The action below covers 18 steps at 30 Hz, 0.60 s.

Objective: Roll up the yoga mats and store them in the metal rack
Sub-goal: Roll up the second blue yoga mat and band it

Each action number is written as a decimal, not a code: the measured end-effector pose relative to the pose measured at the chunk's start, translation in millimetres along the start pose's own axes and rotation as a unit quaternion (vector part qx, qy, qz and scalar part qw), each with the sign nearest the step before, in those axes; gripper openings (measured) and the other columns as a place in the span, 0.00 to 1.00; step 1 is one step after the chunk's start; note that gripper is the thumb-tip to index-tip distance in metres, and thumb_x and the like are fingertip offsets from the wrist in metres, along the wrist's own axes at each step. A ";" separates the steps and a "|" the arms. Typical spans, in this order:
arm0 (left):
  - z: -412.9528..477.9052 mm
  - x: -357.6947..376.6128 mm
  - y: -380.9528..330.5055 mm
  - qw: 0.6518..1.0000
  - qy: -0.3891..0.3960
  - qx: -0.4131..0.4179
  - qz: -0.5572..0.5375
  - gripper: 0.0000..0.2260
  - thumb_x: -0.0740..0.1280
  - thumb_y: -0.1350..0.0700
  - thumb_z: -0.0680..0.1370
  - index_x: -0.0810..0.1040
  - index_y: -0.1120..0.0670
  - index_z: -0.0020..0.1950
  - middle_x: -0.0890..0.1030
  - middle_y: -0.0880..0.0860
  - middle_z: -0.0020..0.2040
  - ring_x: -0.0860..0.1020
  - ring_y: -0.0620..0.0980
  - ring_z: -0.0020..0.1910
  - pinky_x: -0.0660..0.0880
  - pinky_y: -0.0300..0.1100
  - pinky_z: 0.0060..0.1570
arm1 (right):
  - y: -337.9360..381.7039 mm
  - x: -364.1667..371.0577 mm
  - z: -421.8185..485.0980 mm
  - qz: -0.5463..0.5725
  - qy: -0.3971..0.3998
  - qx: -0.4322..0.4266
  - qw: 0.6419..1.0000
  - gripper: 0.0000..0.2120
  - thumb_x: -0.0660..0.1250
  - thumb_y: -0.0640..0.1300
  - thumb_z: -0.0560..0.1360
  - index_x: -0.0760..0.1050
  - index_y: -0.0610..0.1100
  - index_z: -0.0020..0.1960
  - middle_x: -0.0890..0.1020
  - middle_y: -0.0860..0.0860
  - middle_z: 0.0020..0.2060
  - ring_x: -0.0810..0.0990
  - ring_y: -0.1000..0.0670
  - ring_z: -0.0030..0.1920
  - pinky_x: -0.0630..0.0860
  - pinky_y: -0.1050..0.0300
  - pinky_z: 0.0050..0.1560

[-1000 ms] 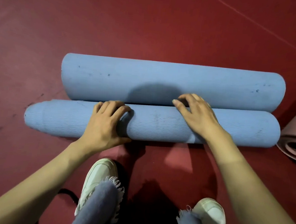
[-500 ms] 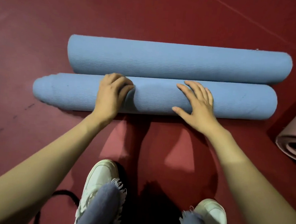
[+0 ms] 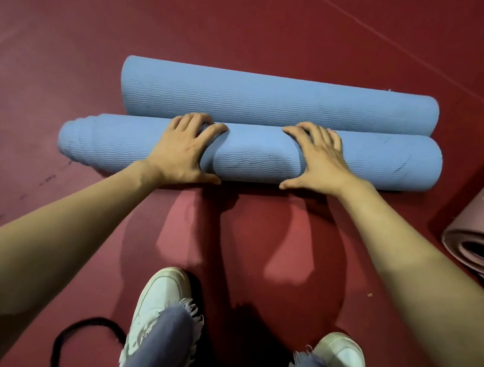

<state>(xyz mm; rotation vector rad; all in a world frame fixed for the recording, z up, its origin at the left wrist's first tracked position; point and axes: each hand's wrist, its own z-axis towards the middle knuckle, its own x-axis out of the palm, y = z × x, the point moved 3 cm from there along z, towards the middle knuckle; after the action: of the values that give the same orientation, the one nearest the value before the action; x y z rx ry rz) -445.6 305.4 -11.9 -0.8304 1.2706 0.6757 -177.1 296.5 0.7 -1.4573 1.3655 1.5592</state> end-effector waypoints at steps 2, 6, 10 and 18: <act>0.6 0.1 -0.7 1.000 -0.002 0.001 0.006 0.43 0.64 0.27 0.60 0.66 0.52 0.68 0.73 0.58 0.60 0.71 0.59 0.56 0.66 0.54 0.58 | 1.2 1.5 0.7 -0.024 0.000 0.002 1.000 0.53 0.78 0.62 0.54 0.58 0.53 0.73 0.62 0.49 0.69 0.58 0.48 0.71 0.45 0.46 0.72; 3.8 -3.1 -4.3 1.000 -0.004 -0.008 0.000 0.41 0.67 0.29 0.58 0.67 0.49 0.66 0.73 0.57 0.58 0.72 0.58 0.54 0.67 0.53 0.53 | 4.2 4.9 2.4 -0.058 -0.011 0.018 0.998 0.52 0.78 0.61 0.55 0.57 0.53 0.73 0.63 0.49 0.68 0.59 0.48 0.70 0.47 0.45 0.71; 0.3 -6.7 -9.1 1.000 -0.011 -0.010 0.011 0.40 0.71 0.33 0.56 0.69 0.49 0.64 0.74 0.56 0.56 0.72 0.57 0.52 0.64 0.50 0.46 | 8.8 2.4 -0.1 -0.066 -0.035 0.012 0.997 0.49 0.78 0.60 0.53 0.62 0.52 0.70 0.67 0.50 0.62 0.64 0.49 0.65 0.54 0.46 0.66; -53.2 -7.9 -38.5 0.999 -0.022 -0.010 -0.021 0.38 0.69 0.33 0.58 0.71 0.51 0.63 0.75 0.56 0.56 0.71 0.57 0.52 0.61 0.48 0.44 | 22.9 11.0 -50.9 -0.053 -0.044 -0.014 0.998 0.48 0.77 0.59 0.50 0.67 0.49 0.67 0.71 0.49 0.57 0.68 0.48 0.60 0.56 0.48 0.61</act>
<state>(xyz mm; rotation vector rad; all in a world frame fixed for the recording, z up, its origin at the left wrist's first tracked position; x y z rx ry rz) -444.1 239.9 -2.8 -0.8521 1.2047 0.6713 -183.3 240.0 3.2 -1.4374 1.2010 1.5600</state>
